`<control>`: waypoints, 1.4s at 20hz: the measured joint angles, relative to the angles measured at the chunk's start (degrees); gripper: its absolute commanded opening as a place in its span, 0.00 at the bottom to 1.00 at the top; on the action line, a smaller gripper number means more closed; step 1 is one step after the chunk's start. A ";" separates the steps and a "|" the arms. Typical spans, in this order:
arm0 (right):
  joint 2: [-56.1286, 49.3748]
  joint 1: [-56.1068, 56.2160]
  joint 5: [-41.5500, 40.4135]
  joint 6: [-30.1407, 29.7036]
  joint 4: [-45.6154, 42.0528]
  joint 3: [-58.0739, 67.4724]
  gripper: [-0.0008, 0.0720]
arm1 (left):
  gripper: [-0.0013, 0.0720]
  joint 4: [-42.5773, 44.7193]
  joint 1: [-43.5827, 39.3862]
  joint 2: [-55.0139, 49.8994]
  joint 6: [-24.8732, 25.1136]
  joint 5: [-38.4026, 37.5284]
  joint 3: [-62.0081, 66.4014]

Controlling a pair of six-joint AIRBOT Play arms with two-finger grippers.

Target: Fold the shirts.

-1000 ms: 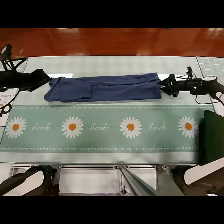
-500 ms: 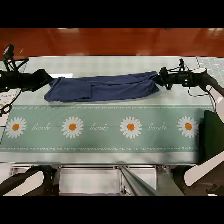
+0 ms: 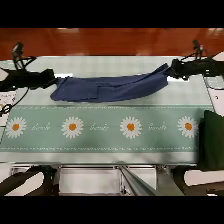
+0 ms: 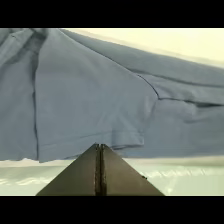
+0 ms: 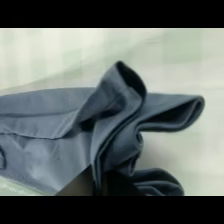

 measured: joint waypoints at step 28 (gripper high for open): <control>52.06 -1.36 13.62 7.91 -1.90 -21.03 0.04 | 0.04 -1.53 -44.54 -38.91 -4.70 -12.55 38.34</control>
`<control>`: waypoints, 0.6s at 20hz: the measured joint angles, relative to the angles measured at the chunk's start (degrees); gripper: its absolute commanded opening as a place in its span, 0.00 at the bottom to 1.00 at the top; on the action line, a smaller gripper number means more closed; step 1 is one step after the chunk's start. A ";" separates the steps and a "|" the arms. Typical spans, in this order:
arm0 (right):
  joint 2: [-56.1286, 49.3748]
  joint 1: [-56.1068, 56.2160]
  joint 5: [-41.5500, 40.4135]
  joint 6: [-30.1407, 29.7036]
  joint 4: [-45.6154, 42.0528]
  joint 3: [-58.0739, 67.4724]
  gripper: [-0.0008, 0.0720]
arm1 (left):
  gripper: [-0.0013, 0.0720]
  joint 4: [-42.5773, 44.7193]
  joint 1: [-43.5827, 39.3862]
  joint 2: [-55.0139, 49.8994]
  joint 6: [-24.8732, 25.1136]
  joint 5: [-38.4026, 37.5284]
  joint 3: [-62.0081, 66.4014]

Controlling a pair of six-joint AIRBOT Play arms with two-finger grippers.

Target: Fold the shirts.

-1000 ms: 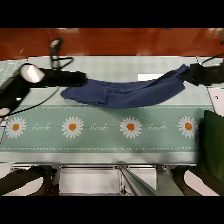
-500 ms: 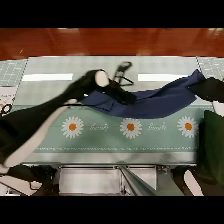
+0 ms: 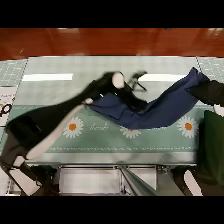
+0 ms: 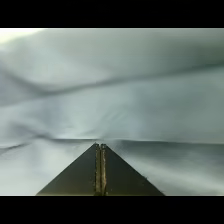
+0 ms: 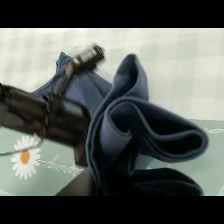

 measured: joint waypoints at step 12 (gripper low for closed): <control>-32.39 34.05 -27.93 -3.56 15.17 10.40 0.04 | 0.04 1.95 36.02 39.28 3.34 -3.13 -28.35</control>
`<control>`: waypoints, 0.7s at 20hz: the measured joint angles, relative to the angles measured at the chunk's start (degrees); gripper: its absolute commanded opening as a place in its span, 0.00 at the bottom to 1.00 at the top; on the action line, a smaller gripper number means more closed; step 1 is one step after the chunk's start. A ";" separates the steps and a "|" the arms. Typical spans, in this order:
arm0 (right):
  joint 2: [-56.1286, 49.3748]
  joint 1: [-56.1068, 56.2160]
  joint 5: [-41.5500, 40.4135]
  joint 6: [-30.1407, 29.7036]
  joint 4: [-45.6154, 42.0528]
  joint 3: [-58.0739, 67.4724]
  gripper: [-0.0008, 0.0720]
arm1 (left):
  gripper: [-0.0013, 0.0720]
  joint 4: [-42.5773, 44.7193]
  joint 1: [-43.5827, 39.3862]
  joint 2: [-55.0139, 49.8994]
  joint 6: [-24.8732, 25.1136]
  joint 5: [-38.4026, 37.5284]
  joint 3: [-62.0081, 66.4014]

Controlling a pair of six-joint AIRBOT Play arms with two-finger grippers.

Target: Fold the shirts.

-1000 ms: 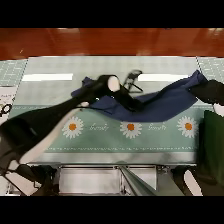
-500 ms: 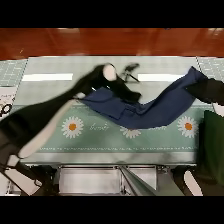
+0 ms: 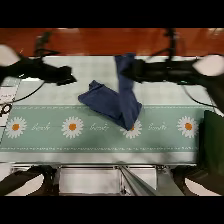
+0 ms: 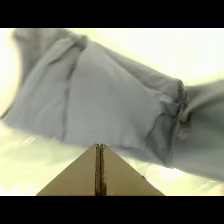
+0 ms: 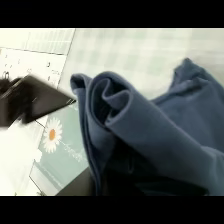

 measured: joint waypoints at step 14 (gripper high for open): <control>-32.54 10.03 -6.69 -0.28 5.79 21.05 0.04 | 0.04 0.07 5.49 22.21 1.92 0.52 -17.49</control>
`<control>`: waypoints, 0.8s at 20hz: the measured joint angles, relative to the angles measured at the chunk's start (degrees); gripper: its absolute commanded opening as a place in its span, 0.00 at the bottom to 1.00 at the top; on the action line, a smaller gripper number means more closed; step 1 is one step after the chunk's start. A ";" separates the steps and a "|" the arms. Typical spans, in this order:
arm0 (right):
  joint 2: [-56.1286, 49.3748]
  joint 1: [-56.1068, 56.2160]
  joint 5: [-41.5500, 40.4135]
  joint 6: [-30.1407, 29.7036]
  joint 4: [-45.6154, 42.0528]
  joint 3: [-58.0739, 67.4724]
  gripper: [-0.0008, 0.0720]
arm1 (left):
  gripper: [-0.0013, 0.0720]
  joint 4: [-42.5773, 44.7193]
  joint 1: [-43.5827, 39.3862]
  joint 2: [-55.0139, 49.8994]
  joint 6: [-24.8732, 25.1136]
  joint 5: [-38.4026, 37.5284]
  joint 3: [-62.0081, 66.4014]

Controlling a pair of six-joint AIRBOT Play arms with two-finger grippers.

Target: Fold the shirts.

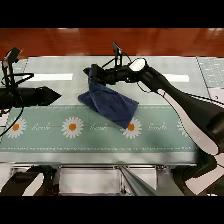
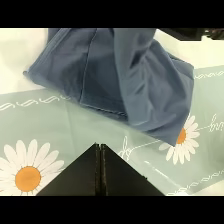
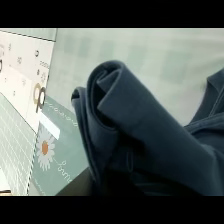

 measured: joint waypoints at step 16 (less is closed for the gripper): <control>-3.52 -2.23 -0.26 1.55 1.88 0.42 0.57 | 0.04 0.02 1.51 0.28 1.07 3.89 0.37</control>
